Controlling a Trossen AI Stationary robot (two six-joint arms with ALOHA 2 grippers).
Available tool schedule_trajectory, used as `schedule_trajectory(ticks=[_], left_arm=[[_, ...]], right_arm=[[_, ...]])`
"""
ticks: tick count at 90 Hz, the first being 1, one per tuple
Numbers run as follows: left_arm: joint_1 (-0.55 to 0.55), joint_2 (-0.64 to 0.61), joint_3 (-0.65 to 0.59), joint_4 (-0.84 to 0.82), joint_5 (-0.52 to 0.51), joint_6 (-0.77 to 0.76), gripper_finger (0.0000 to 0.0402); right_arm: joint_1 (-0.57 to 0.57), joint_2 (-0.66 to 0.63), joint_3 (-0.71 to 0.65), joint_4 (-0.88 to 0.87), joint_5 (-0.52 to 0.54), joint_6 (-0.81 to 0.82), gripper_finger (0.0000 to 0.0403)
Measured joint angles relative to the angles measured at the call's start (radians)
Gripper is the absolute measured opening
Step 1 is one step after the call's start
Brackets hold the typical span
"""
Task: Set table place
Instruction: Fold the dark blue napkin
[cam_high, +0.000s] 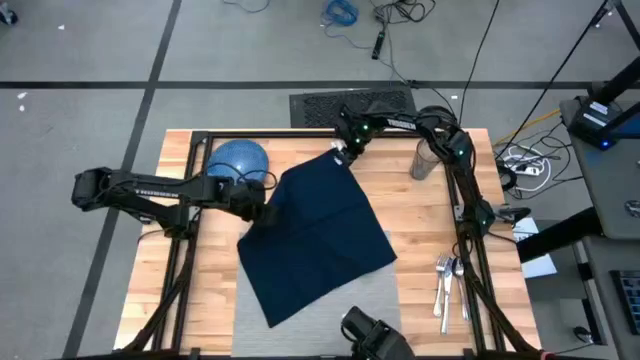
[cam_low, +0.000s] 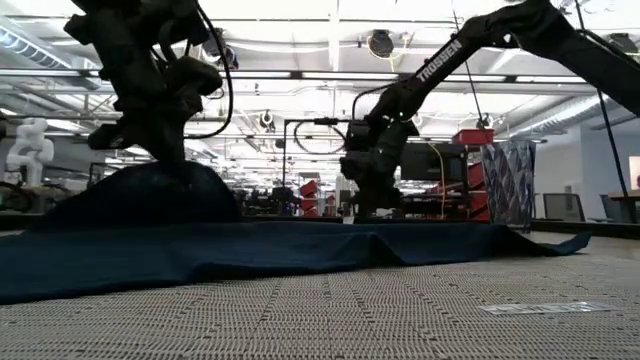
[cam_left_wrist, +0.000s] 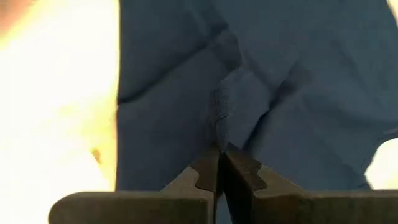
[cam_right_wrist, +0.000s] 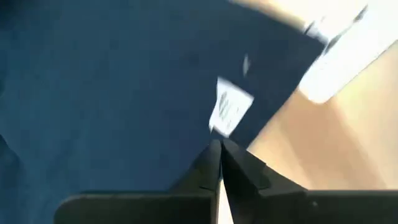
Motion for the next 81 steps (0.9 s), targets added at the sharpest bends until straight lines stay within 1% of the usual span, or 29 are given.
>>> schedule_trajectory(ticks=[14, 23, 44, 62, 75, 81], left_arm=[[0.000, 0.000, 0.000, -0.036, -0.001, 0.006, 0.0000], [0.000, 0.000, 0.000, -0.045, 0.000, 0.025, 0.0000], [0.000, 0.000, 0.000, -0.109, 0.003, 0.057, 0.0000], [0.000, 0.000, 0.000, -0.144, 0.007, 0.085, 0.0000], [0.000, 0.000, 0.000, -0.144, 0.007, 0.105, 0.0000], [0.000, 0.000, 0.000, -0.142, 0.002, 0.108, 0.0000]], right_arm=[[0.040, 0.017, 0.000, -0.059, 0.002, -0.033, 0.0000], [0.066, 0.017, -0.016, -0.061, -0.001, -0.034, 0.0000], [0.120, -0.009, -0.109, -0.120, -0.035, -0.023, 0.0000], [0.138, -0.125, -0.249, -0.096, 0.001, 0.027, 0.0000], [0.136, -0.252, -0.353, -0.070, 0.033, 0.089, 0.0000], [0.133, -0.319, -0.392, -0.051, 0.070, 0.117, 0.0000]])
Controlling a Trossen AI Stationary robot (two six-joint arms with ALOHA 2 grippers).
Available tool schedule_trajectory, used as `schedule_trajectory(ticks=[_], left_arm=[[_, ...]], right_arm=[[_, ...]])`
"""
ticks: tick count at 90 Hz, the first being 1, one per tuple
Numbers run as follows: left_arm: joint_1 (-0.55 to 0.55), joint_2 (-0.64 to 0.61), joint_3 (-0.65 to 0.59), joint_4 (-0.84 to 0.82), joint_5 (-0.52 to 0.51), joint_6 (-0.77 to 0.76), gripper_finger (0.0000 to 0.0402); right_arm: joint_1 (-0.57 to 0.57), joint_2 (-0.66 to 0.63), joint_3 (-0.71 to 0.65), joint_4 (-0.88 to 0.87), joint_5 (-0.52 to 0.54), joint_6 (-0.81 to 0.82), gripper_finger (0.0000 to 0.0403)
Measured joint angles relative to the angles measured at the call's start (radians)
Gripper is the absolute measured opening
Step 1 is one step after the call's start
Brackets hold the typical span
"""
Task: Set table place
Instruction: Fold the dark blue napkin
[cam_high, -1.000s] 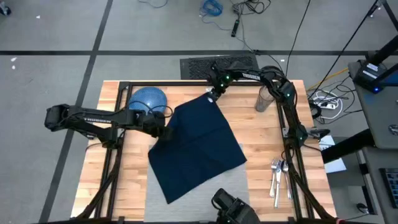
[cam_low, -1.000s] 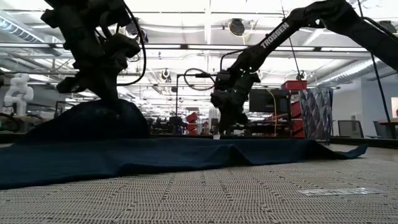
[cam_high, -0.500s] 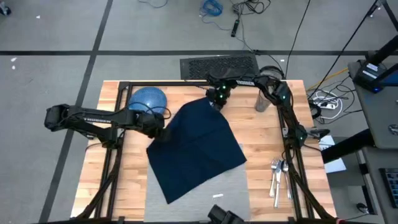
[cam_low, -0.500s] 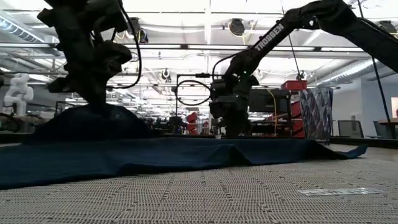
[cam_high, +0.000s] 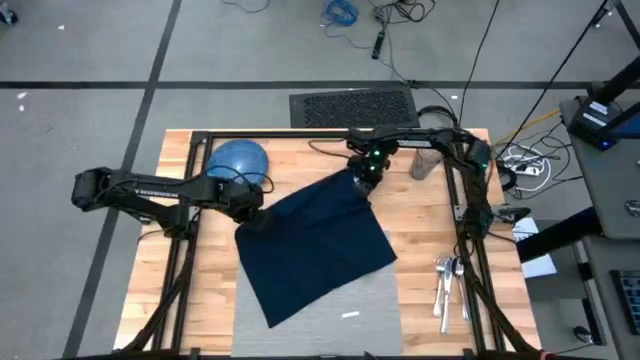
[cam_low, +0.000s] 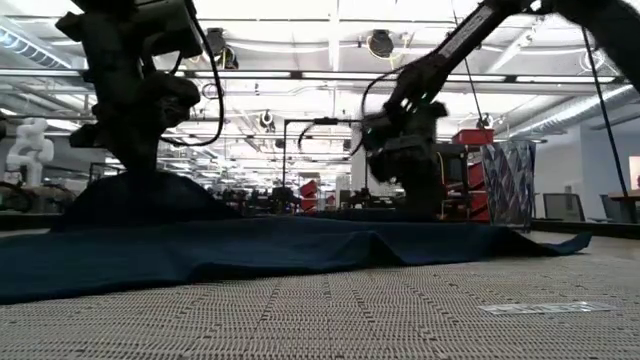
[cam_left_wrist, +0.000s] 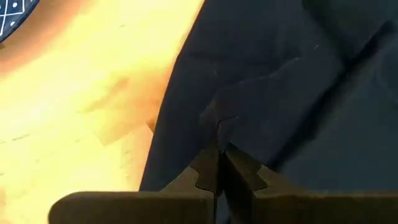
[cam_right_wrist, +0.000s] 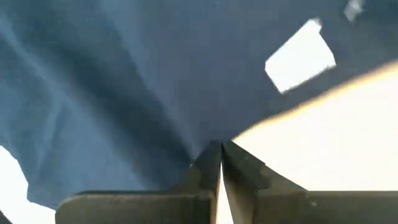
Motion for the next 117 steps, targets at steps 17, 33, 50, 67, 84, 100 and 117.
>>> schedule_trajectory(ticks=[17, 33, 50, 67, 84, 100, 117], left_arm=[[0.000, 0.000, 0.000, 0.003, -0.013, 0.000, 0.0000], [0.000, 0.000, 0.000, 0.013, -0.015, 0.000, 0.0000], [0.000, 0.000, 0.000, 0.015, -0.015, -0.005, 0.0000], [0.000, 0.000, 0.000, 0.014, -0.015, -0.005, 0.0000], [0.000, 0.000, 0.000, 0.014, -0.015, -0.005, 0.0000], [0.000, 0.000, 0.000, 0.024, -0.015, -0.005, 0.0000], [0.000, 0.000, 0.000, 0.042, -0.015, -0.005, 0.0000]], right_arm=[[-0.017, -0.126, -0.044, 0.137, 0.074, 0.032, 0.0000], [-0.071, -0.103, -0.024, 0.251, 0.009, 0.032, 0.0027], [-0.118, -0.034, 0.009, 0.256, -0.044, -0.037, 0.0106], [-0.139, 0.010, 0.011, 0.304, -0.016, -0.095, 0.0176], [-0.158, 0.031, 0.011, 0.355, 0.051, -0.096, 0.0193], [-0.180, 0.050, 0.013, 0.374, 0.055, -0.082, 0.0188], [-0.175, 0.081, 0.013, 0.373, 0.027, -0.075, 0.0188]])
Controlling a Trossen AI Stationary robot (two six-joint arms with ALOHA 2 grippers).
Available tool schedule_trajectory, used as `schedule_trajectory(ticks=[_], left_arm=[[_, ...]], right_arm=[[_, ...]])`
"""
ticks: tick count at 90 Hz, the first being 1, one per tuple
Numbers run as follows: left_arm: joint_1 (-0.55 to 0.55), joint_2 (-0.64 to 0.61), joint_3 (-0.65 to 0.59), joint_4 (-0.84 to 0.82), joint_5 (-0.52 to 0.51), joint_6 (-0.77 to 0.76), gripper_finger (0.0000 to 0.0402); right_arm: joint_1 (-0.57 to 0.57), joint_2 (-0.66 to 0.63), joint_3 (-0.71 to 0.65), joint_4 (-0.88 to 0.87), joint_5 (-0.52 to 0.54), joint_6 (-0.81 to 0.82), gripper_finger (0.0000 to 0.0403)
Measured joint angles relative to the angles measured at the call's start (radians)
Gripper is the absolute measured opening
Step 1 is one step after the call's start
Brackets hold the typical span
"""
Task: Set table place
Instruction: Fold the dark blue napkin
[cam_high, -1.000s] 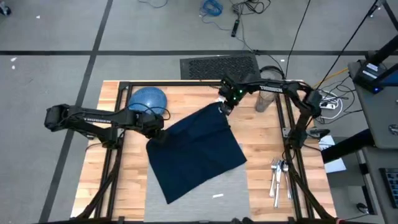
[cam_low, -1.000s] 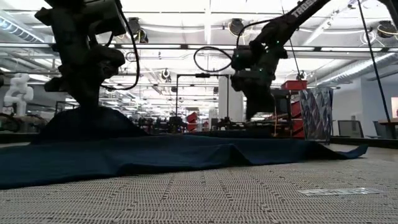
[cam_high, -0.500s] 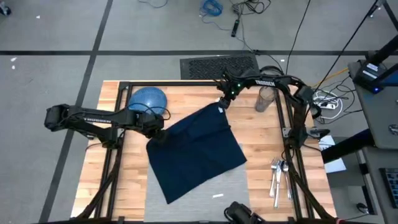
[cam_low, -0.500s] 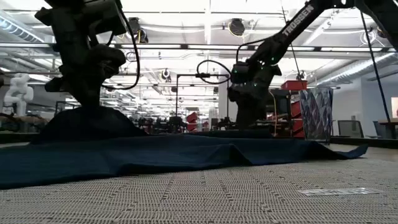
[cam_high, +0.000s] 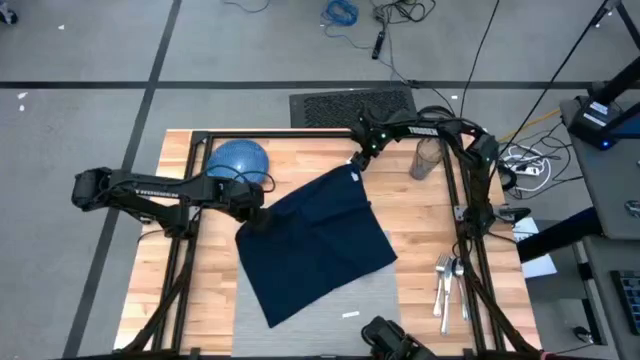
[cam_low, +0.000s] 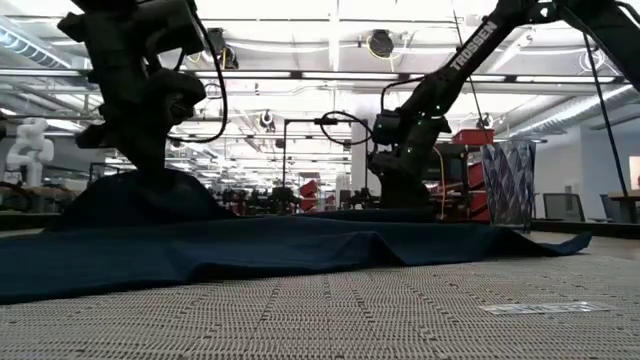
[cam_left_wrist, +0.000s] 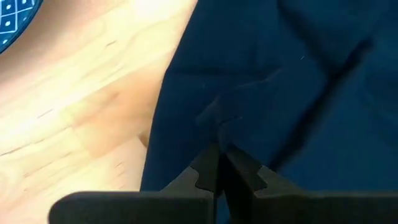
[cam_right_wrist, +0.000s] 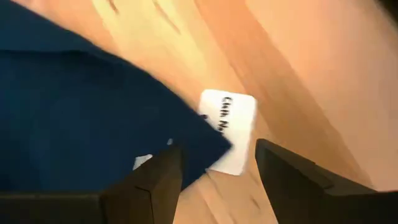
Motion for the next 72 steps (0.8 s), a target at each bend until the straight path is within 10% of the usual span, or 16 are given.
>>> schedule_trajectory(ticks=[36, 58, 72], left_arm=[[0.000, 0.000, 0.000, -0.001, 0.000, -0.001, 0.0000], [0.000, 0.000, 0.000, -0.001, 0.000, -0.001, 0.0000], [0.000, 0.000, 0.000, -0.005, -0.008, -0.001, 0.0000]], right_arm=[[0.039, 0.046, 0.006, -0.015, -0.040, 0.021, 0.0179], [0.032, 0.036, 0.000, -0.081, -0.066, 0.057, 0.0022], [0.031, -0.013, -0.003, -0.116, -0.079, 0.083, 0.0003]])
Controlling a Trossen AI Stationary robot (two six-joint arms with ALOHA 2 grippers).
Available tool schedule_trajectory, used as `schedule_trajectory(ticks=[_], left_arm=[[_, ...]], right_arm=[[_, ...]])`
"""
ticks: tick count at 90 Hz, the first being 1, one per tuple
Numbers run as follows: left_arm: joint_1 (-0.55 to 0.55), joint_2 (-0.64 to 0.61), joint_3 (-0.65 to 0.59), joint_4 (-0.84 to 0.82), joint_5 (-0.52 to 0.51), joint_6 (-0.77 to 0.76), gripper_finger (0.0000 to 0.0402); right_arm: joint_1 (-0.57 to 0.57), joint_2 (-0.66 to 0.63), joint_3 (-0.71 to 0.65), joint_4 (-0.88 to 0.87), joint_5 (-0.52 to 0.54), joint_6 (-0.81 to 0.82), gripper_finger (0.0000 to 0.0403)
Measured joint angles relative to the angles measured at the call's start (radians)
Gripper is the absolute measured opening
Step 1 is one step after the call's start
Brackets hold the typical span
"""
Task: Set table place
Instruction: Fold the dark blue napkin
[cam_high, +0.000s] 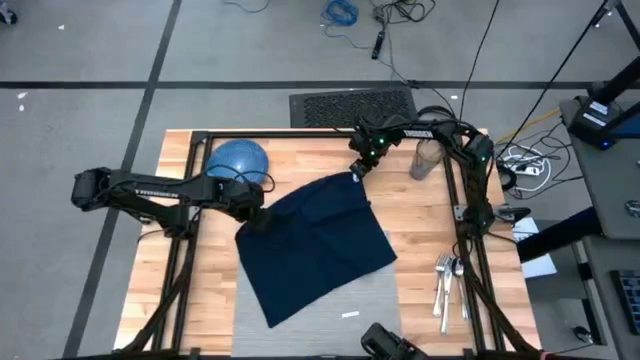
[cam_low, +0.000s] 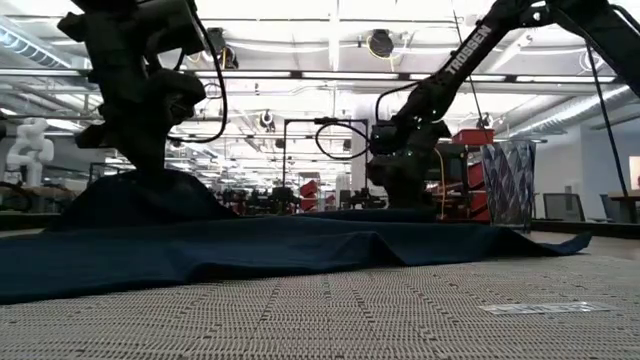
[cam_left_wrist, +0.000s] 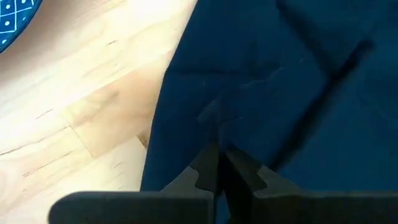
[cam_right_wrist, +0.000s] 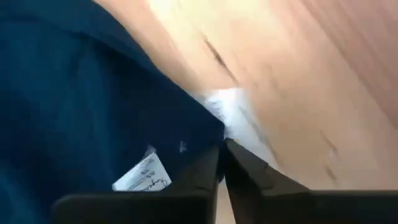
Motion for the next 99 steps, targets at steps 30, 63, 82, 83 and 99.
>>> schedule_trajectory(ticks=[30, 63, 82, 83, 99], left_arm=[[0.001, -0.061, 0.000, -0.003, -0.031, 0.000, 0.0000], [0.001, -0.202, 0.000, -0.011, -0.065, 0.000, 0.0000], [0.001, -0.282, 0.008, -0.029, -0.079, -0.019, 0.0000], [0.001, -0.286, 0.011, -0.037, -0.083, -0.020, 0.0000], [0.000, -0.309, 0.121, -0.180, -0.139, -0.002, 0.0000]], right_arm=[[0.000, -0.173, 0.001, -0.083, 0.001, -0.007, 0.0001], [0.001, -0.337, 0.001, -0.152, 0.005, 0.023, 0.0000], [0.002, -0.397, 0.002, -0.187, 0.003, 0.044, 0.0000], [0.002, -0.399, 0.002, -0.188, 0.003, 0.045, 0.0000], [0.002, -0.429, 0.002, -0.185, 0.004, 0.053, 0.0000]])
